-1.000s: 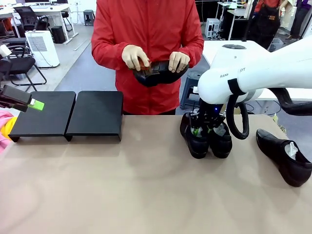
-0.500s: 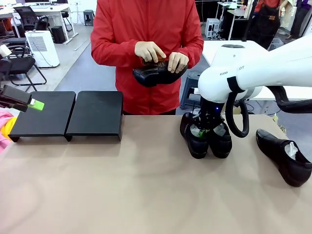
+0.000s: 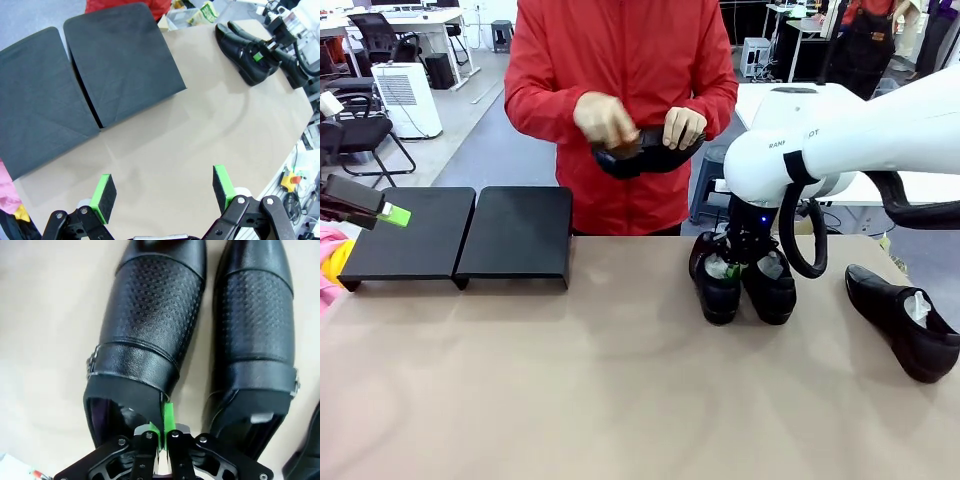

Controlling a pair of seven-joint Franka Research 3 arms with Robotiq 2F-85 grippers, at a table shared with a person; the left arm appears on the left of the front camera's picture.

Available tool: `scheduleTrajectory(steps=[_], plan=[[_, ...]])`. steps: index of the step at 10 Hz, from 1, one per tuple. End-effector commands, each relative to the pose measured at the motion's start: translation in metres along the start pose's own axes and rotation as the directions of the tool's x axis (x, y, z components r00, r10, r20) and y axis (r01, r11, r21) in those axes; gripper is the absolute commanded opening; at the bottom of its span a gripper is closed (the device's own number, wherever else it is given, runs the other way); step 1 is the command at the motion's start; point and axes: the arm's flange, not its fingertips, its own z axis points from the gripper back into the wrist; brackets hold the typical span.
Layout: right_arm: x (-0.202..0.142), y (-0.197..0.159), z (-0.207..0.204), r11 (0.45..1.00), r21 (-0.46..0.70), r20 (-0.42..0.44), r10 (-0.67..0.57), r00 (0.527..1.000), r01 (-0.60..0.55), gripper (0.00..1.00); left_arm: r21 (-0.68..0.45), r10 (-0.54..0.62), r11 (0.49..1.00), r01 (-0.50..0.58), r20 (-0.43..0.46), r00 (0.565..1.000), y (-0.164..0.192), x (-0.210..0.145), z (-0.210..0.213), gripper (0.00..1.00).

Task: Organize the shoes by placing them on the stand.
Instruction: Pick up one Shoe and place it in the middle of the table.

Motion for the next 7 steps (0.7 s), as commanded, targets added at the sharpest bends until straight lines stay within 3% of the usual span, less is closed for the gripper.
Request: scheduleTrajectory(steps=[1,4,5,6,7], plan=[[-0.049,0.019,0.036,0.998,0.054,0.066,0.011,0.998,-0.015,0.0,-0.018,-0.004,1.0,0.004,0.012,1.0,0.001,0.0,0.0,1.0],[-0.109,0.058,0.048,0.988,0.112,0.036,0.1,0.994,-0.103,0.0,-0.018,-0.004,1.0,0.004,0.012,1.0,0.001,0.0,0.0,1.0],[-0.13,0.067,0.056,0.979,0.158,-0.022,0.136,0.99,-0.131,0.0,-0.018,-0.004,1.0,0.004,0.012,1.0,0.001,0.0,0.0,1.0],[-0.089,0.056,0.05,0.995,0.077,0.034,0.054,0.998,-0.057,0.0,-0.018,-0.004,1.0,0.004,0.012,1.0,0.001,0.0,0.0,1.0],[-0.089,0.056,0.05,0.995,0.077,0.034,0.054,0.998,-0.057,0.0,-0.018,-0.004,1.0,0.004,0.012,1.0,0.001,0.0,0.0,1.0]])
